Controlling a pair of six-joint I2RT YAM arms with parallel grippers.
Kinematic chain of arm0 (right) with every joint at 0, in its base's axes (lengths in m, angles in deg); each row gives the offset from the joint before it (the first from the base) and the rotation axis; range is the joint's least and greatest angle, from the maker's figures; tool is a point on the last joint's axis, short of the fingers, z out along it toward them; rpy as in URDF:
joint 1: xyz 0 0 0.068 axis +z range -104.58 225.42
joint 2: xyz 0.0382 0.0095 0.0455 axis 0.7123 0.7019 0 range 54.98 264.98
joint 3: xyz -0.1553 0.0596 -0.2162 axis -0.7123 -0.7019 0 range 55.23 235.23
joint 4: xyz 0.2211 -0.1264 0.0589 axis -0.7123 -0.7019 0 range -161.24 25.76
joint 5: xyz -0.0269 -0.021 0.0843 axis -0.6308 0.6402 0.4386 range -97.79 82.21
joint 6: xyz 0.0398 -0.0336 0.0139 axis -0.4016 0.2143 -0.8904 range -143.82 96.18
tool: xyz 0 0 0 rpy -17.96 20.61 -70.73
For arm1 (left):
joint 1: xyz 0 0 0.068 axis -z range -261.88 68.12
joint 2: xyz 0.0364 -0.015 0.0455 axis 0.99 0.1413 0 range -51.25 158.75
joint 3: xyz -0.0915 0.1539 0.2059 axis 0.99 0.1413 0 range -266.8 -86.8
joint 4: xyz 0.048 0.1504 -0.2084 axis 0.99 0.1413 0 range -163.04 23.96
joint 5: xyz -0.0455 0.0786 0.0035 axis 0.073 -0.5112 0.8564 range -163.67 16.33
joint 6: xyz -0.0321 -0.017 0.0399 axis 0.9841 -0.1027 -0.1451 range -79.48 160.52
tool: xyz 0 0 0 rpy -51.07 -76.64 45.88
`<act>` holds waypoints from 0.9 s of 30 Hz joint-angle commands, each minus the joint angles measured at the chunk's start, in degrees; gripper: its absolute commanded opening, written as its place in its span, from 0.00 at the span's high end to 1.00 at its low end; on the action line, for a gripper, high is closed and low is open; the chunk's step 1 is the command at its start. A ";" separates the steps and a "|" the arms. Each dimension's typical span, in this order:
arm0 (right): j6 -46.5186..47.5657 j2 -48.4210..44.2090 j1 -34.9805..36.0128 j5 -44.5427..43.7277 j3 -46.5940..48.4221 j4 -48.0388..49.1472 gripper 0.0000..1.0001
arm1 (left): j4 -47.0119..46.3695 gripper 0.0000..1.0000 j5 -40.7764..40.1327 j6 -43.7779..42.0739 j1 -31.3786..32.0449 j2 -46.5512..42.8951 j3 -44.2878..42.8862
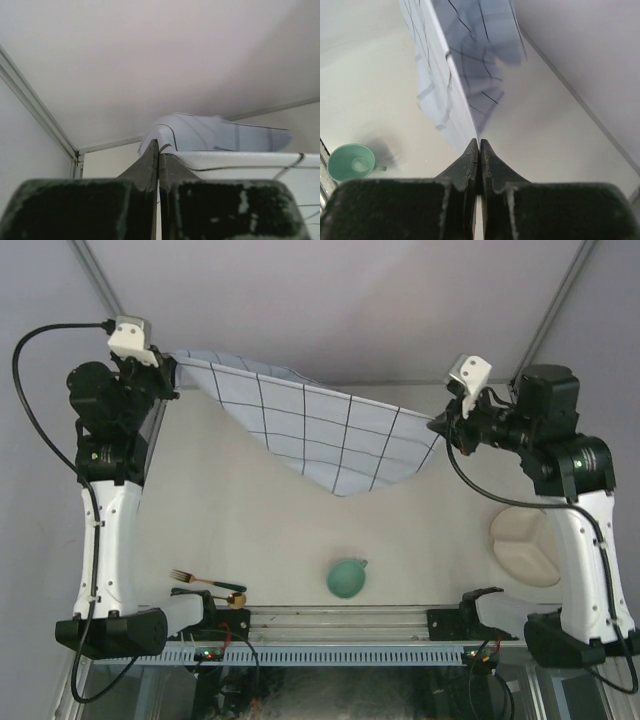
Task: Set the dinner table for one person
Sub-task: Flatten out the napkin at the center of the board.
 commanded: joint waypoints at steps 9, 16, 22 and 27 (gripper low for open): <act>-6.38 -10.98 -7.11 -5.79 -7.82 0.73 1.00 | 1.60 1.00 -1.74 5.60 1.86 -7.22 -6.57; -8.49 -7.98 -7.90 -6.72 -6.84 3.89 1.00 | 2.95 1.00 -1.95 1.84 1.85 -11.89 1.28; -11.46 -5.18 -7.83 -6.50 -10.23 8.15 1.00 | 2.48 1.00 -1.68 2.24 4.42 -8.43 6.00; -12.58 -0.42 -8.90 -10.29 -10.88 13.31 1.00 | 1.13 1.00 -6.85 -1.21 12.67 2.40 3.82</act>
